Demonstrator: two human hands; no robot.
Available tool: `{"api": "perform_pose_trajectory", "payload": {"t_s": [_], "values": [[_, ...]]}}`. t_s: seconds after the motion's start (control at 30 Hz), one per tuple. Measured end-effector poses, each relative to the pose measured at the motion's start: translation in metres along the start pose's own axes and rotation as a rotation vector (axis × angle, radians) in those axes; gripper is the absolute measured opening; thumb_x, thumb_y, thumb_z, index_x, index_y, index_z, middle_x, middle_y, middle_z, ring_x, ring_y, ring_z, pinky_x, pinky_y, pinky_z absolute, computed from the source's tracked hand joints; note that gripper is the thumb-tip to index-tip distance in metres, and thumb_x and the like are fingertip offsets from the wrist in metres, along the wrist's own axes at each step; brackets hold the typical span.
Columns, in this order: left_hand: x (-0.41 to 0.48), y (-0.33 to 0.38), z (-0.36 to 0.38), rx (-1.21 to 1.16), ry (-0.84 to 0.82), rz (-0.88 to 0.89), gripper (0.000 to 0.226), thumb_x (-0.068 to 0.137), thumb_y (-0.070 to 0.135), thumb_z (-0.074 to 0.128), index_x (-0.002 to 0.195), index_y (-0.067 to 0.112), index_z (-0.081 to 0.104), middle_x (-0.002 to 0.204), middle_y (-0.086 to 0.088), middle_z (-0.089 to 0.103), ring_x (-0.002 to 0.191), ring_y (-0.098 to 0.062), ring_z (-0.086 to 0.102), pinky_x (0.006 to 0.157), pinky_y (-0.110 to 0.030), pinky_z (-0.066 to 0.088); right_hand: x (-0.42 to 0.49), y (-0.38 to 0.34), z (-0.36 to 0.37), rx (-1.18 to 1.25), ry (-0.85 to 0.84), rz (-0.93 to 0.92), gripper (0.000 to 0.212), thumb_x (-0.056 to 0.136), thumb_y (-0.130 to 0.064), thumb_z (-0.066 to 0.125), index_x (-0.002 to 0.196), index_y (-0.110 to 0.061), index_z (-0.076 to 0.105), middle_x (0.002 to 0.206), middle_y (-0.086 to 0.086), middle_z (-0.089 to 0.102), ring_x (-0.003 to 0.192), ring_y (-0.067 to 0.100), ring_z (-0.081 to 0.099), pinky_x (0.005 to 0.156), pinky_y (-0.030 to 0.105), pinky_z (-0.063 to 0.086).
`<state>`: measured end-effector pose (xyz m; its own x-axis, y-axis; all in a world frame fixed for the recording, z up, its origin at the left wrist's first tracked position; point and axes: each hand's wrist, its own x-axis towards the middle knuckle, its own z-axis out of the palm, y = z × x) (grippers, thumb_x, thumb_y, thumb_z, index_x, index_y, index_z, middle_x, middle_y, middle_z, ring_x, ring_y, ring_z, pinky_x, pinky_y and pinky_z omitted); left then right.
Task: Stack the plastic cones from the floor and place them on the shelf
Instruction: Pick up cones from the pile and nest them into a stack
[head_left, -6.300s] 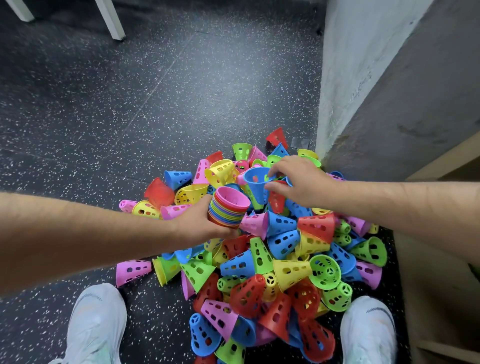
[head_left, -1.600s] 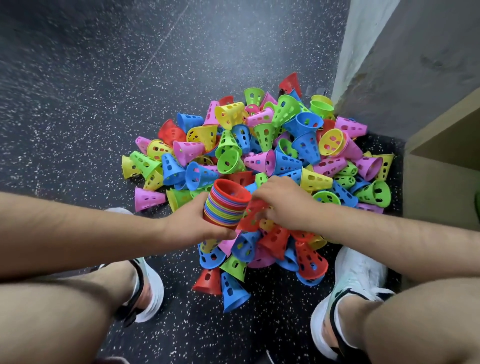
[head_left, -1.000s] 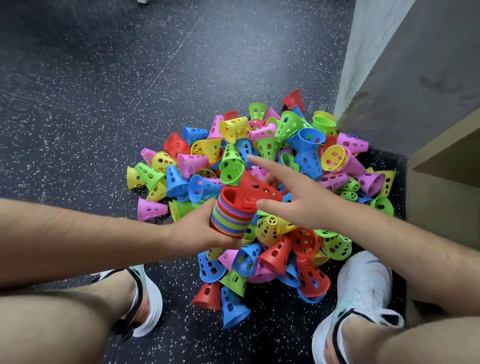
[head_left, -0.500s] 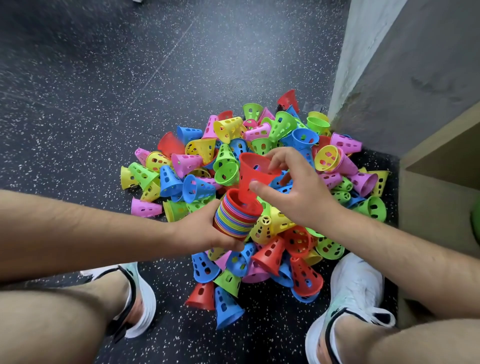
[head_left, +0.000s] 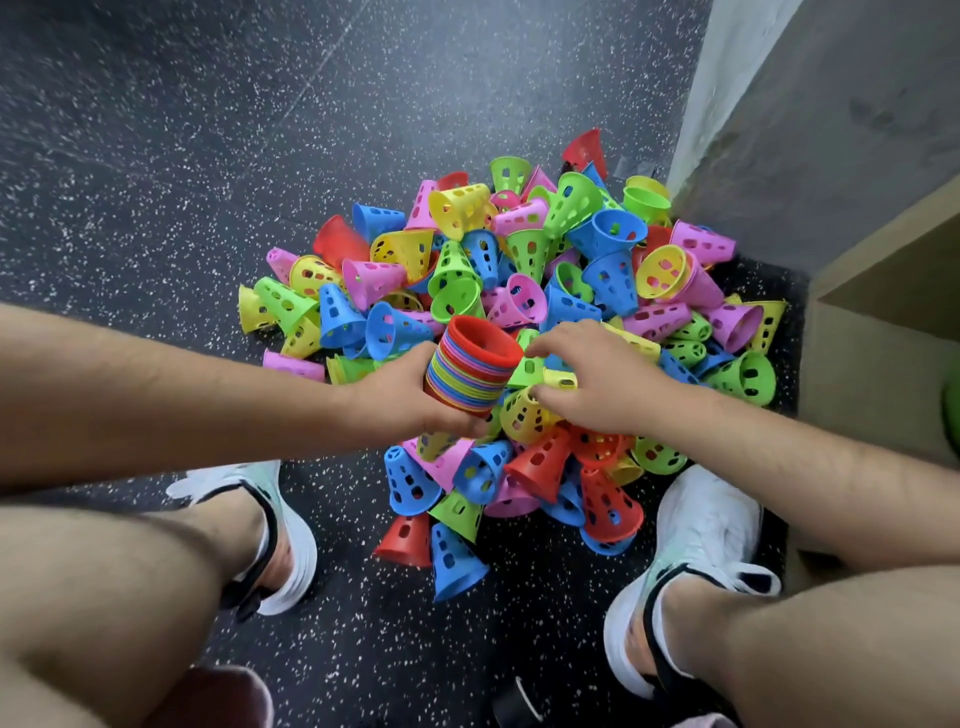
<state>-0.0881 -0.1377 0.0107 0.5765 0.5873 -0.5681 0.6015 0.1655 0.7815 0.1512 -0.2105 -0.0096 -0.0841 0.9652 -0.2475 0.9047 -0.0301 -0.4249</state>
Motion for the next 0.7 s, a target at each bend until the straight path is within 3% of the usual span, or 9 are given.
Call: {"api": "perform_pose_trajectory", "payload": {"t_s": [0.17,0.37,0.5,0.6,0.7], "values": [[0.000,-0.012,-0.002,0.027,-0.026,-0.008,0.068,0.067,0.017,0.097,0.122,0.019,0.056,0.106,-0.012,0.074,0.096,-0.027,0.074,0.084,-0.040,0.063,0.000,0.007,0.028,-0.339,-0.076,-0.115,0.055,0.089,-0.054,0.063,0.137,-0.029,0.055,0.128,-0.002,0.051,0.117,0.023,0.045,0.092,0.035,0.034],[-0.005,-0.012,-0.004,0.023,-0.032,0.002,0.060,0.071,0.010,0.094,0.118,0.022,0.058,0.104,-0.014,0.073,0.096,-0.033,0.073,0.085,-0.047,0.062,0.002,0.012,0.038,-0.330,-0.034,-0.134,0.051,0.088,-0.054,0.066,0.131,-0.027,0.060,0.130,0.002,0.049,0.120,0.025,0.042,0.096,0.038,0.035],[-0.006,-0.012,-0.005,0.008,-0.036,0.013,0.056,0.071,0.010,0.093,0.114,0.019,0.059,0.099,-0.016,0.073,0.082,-0.021,0.071,0.083,-0.045,0.061,0.005,0.012,0.023,-0.063,0.088,-0.060,0.046,0.091,-0.052,0.063,0.126,-0.022,0.057,0.126,-0.004,0.055,0.119,0.018,0.046,0.103,0.036,0.039],[-0.004,-0.014,-0.007,0.018,-0.039,0.002,0.054,0.073,0.008,0.092,0.114,0.017,0.058,0.100,-0.021,0.071,0.080,-0.021,0.069,0.078,-0.041,0.060,0.004,0.006,0.005,0.298,0.239,0.072,0.040,0.094,-0.052,0.061,0.120,-0.023,0.051,0.115,-0.008,0.058,0.110,0.011,0.055,0.093,0.029,0.045],[-0.002,-0.014,-0.009,0.025,-0.046,-0.010,0.059,0.072,0.012,0.094,0.118,0.018,0.057,0.105,-0.019,0.072,0.085,-0.020,0.071,0.081,-0.039,0.061,0.003,-0.002,-0.008,0.571,0.389,0.090,0.033,0.094,-0.052,0.060,0.112,-0.030,0.044,0.106,-0.009,0.062,0.102,0.011,0.063,0.087,0.041,0.054]]}}
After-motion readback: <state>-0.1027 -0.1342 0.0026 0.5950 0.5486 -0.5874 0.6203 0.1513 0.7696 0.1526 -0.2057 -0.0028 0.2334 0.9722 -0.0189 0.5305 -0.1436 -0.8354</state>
